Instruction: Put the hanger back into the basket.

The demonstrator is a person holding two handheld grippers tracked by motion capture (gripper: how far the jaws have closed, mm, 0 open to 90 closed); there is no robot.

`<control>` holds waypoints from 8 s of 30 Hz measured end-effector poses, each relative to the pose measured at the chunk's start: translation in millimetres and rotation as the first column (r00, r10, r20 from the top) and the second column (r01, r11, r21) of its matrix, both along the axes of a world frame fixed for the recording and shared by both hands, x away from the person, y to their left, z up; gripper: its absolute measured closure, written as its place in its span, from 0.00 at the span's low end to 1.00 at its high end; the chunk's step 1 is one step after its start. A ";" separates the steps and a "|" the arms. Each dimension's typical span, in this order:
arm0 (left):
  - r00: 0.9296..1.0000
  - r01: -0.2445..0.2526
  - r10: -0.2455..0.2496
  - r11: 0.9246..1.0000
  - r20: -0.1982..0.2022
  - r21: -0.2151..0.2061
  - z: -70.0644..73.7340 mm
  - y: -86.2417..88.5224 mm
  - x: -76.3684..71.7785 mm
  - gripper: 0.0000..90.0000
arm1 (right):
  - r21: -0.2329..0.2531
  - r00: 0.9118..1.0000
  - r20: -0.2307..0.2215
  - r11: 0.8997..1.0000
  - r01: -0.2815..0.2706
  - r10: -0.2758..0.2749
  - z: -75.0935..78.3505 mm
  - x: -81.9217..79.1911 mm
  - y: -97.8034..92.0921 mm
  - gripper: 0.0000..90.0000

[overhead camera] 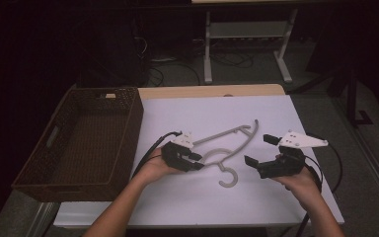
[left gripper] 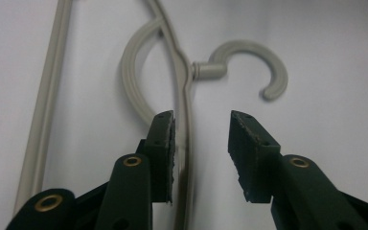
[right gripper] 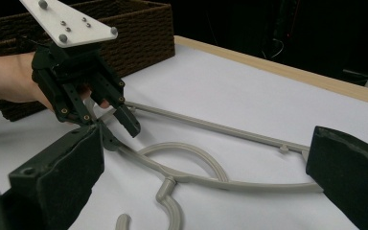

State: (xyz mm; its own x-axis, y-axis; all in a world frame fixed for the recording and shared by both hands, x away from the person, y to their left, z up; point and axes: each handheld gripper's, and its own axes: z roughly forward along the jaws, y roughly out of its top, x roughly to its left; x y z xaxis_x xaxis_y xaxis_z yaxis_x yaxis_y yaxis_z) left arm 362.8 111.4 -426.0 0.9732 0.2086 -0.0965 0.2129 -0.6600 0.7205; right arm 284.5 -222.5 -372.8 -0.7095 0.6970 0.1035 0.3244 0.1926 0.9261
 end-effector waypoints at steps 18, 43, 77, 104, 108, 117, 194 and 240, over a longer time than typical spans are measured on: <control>1.000 -0.004 0.002 0.997 0.024 0.075 -16.4 7.8 0.7 0.75 | -0.007 1.000 -0.010 1.000 -0.006 0.006 -2.9 0.4 0.2 0.00; 0.998 -0.009 0.003 0.994 0.059 0.106 -16.7 -2.1 -3.7 0.91 | -0.009 1.000 -0.014 1.000 -0.009 0.009 -4.0 0.7 2.1 0.00; 0.994 -0.090 0.093 0.993 0.051 -0.074 36.7 23.0 -4.4 0.92 | 0.012 1.000 -0.004 1.000 0.007 -0.007 -1.6 0.6 -1.8 0.00; 0.983 -0.150 0.164 0.976 0.079 -0.160 79.3 40.7 -11.4 0.92 | 0.010 1.000 0.004 1.000 0.011 -0.011 -0.1 0.5 -2.6 0.00; 0.981 -0.157 0.173 0.973 0.084 -0.166 88.4 43.0 -12.4 0.92 | 0.011 1.000 0.005 1.000 0.013 -0.013 0.9 0.4 -3.6 0.00; 0.978 -0.167 0.187 0.966 0.088 -0.198 114.9 52.0 -16.0 0.92 | 0.014 1.000 0.008 1.000 0.016 -0.016 2.2 -0.1 -4.1 0.00; 0.797 -0.568 0.597 0.792 0.089 -0.224 162.5 340.2 -74.6 0.92 | 0.002 0.999 -0.005 0.999 0.035 -0.034 -1.1 3.2 -1.4 0.00; 0.771 -0.624 0.637 0.758 0.009 -0.191 118.2 336.1 -45.8 0.50 | 0.008 0.999 0.003 0.999 0.044 -0.044 0.3 2.2 -3.9 0.00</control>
State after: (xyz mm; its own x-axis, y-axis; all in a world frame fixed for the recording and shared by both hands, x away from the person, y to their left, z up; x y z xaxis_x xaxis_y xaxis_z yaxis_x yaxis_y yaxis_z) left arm 317.0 447.5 -307.9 0.6328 0.7641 -0.1258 0.4832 -0.2626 0.8352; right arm 286.7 -226.4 -372.5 -0.6788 0.7265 0.1072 0.3296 0.1710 0.9285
